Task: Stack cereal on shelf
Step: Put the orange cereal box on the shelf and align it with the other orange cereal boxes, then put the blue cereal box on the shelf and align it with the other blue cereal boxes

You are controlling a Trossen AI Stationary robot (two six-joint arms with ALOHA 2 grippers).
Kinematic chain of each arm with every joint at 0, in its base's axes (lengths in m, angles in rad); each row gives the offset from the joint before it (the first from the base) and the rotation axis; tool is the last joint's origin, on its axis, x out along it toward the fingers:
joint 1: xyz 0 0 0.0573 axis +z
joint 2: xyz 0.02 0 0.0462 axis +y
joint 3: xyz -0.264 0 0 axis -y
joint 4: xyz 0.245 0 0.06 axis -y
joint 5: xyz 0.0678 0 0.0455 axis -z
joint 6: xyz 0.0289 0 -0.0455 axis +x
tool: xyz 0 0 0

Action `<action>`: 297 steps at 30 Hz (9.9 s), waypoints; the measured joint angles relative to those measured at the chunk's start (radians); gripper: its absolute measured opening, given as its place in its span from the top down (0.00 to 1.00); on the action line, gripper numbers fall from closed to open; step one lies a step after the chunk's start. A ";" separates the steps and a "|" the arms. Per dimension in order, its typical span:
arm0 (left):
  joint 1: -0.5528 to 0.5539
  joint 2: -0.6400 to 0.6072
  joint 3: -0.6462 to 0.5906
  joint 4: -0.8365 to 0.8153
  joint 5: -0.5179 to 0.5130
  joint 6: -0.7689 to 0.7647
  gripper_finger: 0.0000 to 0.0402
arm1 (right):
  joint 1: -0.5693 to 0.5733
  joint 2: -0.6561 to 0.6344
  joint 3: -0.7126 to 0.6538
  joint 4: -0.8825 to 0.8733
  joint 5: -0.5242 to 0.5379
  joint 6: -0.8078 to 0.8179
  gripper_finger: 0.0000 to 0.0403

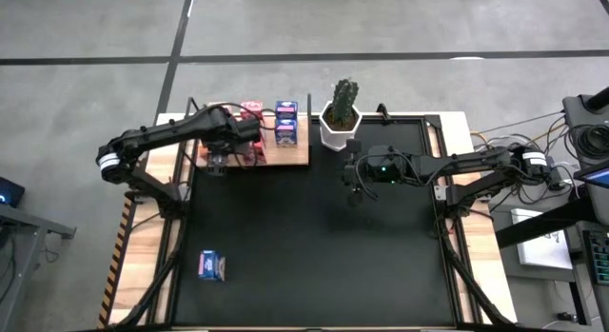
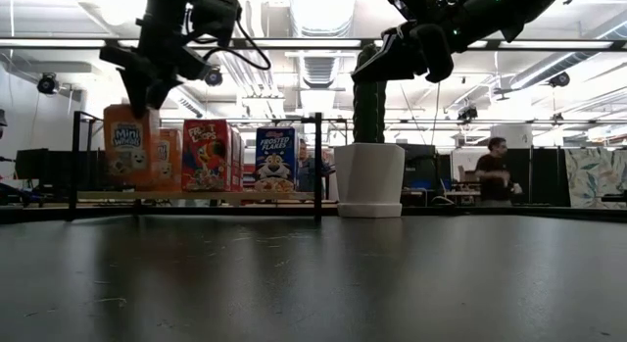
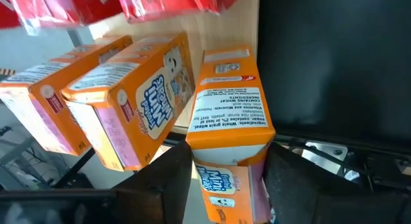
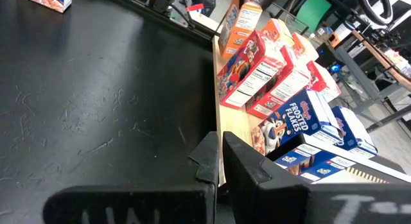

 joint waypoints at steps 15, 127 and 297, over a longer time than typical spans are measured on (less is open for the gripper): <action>0.013 0.000 -0.001 -0.006 -0.002 0.018 0.56 | 0.000 0.000 0.000 0.000 0.000 0.003 0.97; 0.088 -0.207 -0.215 0.092 0.049 -0.112 1.00 | -0.001 0.000 0.000 -0.007 0.002 -0.004 0.97; -1.199 -0.019 -0.100 0.277 0.498 -2.395 0.46 | 0.002 0.000 0.000 -0.060 -0.001 0.068 0.97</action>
